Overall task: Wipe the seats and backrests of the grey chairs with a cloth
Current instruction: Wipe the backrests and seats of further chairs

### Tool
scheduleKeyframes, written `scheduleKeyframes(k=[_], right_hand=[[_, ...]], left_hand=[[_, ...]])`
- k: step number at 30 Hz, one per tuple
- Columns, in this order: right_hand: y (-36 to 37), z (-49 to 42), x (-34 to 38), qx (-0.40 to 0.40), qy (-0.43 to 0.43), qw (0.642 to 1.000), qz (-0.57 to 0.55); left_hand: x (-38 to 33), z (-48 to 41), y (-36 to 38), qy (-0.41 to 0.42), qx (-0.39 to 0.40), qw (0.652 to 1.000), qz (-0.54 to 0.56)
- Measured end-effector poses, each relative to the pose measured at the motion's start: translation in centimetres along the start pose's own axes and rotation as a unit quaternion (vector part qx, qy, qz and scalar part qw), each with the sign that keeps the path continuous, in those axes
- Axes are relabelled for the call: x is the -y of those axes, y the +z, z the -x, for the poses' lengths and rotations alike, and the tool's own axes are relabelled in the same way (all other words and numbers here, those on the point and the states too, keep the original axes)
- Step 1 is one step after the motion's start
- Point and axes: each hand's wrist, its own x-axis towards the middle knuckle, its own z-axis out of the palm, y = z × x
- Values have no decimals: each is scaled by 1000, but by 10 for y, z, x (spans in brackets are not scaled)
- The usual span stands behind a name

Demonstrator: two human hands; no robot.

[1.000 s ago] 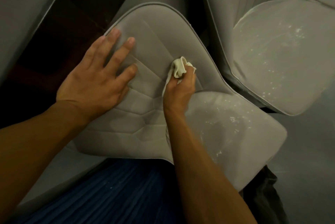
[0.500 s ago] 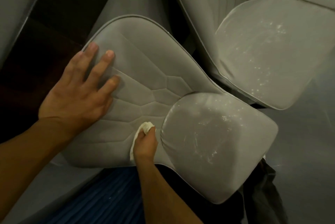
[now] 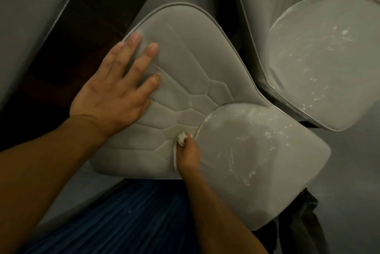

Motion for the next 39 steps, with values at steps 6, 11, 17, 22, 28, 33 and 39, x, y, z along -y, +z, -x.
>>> scheduleKeyframes(k=[6, 11, 17, 22, 28, 33, 39], right_hand=[[-5, 8, -35, 25, 7, 999, 43], [-3, 27, -12, -38, -241, 969, 46], [8, 8, -35, -20, -168, 981, 97], [6, -12, -36, -1, -99, 991, 95], [-4, 23, -15, -24, -279, 959, 43], [9, -10, -39, 3, -106, 986, 130], [-20, -19, 3, -62, -87, 994, -11]], left_hand=[[-1, -2, -3, -5, 17, 1000, -9], [0, -2, -3, -6, 13, 1000, -5], [-2, -3, -6, -11, 30, 999, -7], [-1, -2, -4, -11, 21, 1000, -11], [-1, -3, -4, -12, 33, 999, -16], [-2, -3, -3, -15, 37, 999, -29], [-2, -3, -1, -12, 27, 999, -35]])
